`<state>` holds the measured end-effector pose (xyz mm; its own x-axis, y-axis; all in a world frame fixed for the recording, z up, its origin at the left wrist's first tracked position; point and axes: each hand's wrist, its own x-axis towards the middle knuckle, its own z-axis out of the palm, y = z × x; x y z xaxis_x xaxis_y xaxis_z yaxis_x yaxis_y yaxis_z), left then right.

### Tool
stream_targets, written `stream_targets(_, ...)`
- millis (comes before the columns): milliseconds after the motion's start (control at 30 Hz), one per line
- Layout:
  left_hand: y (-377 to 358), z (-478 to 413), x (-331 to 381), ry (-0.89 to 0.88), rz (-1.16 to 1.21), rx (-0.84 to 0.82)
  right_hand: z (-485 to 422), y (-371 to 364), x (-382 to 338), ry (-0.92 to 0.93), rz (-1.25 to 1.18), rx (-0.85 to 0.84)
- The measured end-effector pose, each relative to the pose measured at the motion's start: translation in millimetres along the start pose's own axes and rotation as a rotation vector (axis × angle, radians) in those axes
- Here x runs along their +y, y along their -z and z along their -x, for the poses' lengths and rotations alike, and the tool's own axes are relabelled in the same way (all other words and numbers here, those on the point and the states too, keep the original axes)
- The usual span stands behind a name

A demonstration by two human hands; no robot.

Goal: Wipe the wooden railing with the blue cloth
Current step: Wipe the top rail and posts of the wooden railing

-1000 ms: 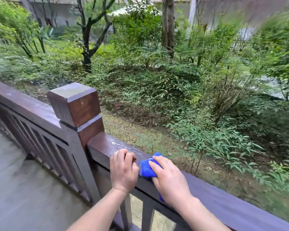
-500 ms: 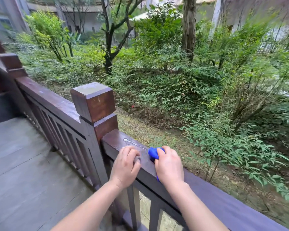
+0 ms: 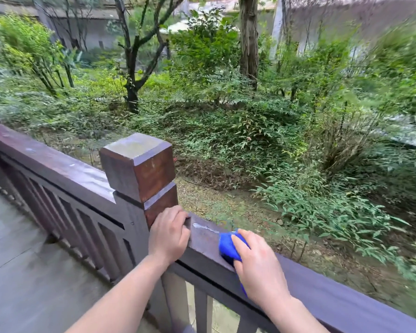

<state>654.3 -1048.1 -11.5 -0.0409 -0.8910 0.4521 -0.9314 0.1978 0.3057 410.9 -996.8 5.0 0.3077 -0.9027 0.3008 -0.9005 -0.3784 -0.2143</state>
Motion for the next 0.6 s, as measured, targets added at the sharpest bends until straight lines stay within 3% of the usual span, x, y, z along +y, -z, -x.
stream_targets(167, 2, 0, -1, -0.057, 0.027, 0.006, -28, -2, -11, -0.099, -0.004, 0.04)
stream_targets(267, 15, -4, 2, -0.139, -0.041, -0.016, -27, -7, -27, -0.056, -0.01, 0.004)
stream_targets(400, 60, -25, 2, -0.473, -0.152, 0.324, -34, -7, -25, -0.037, -0.004, 0.026)
stream_targets(500, 104, -57, -6, -0.383, -0.389, 0.513, -41, -6, -37, -0.087, -0.001, 0.027)
stream_targets(600, 124, -75, -17, -0.273, -0.476, 0.555, -19, -9, -42, 0.085, -0.026, -0.03)
